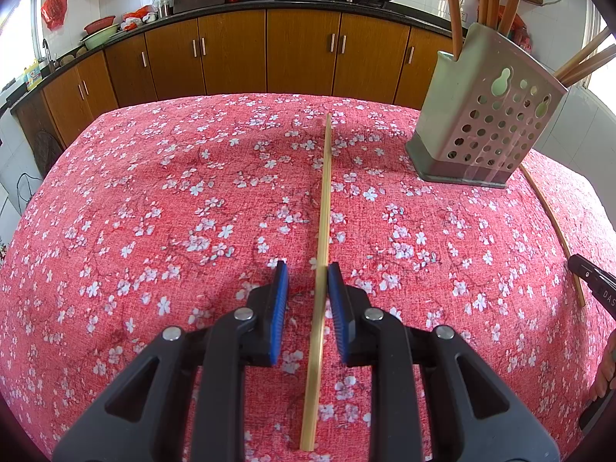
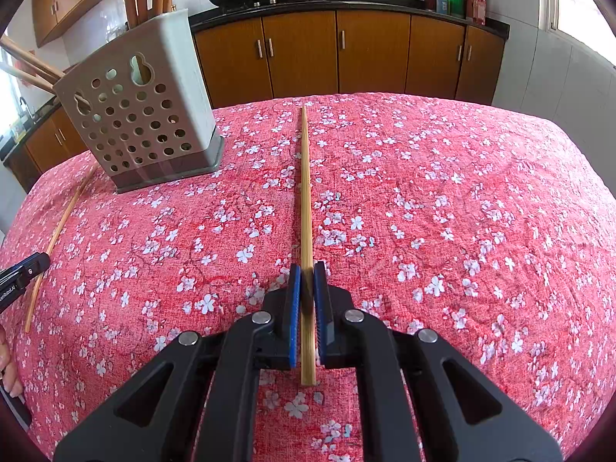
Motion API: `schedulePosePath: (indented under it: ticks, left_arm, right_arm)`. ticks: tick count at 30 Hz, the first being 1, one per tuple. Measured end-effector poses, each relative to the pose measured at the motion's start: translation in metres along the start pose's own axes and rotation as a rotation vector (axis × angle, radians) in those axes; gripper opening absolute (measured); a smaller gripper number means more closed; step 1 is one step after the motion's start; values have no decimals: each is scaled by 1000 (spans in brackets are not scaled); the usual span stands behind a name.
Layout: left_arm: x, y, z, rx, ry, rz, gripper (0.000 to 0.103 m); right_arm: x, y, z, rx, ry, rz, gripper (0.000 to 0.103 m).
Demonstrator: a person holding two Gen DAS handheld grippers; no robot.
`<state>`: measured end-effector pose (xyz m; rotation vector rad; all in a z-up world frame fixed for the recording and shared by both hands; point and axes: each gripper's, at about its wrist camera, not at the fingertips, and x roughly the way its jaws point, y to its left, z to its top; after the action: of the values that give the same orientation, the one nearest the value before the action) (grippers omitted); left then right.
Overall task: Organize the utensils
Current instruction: 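Hold the grasped chopsticks against the tablecloth with both tools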
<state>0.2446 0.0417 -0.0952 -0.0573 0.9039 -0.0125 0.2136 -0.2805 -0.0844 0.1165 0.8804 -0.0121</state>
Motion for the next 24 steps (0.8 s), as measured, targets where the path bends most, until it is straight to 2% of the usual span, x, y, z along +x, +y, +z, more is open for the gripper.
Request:
schedulePosePath:
  ticks: [21, 24]
  left_arm:
    - [-2, 0, 0, -5, -1, -7, 24]
    - [-7, -2, -6, 31, 2, -2, 24]
  right_arm:
    - [-1, 0, -1, 2, -1, 2, 8]
    - [-4, 2, -5, -13, 0, -5, 8]
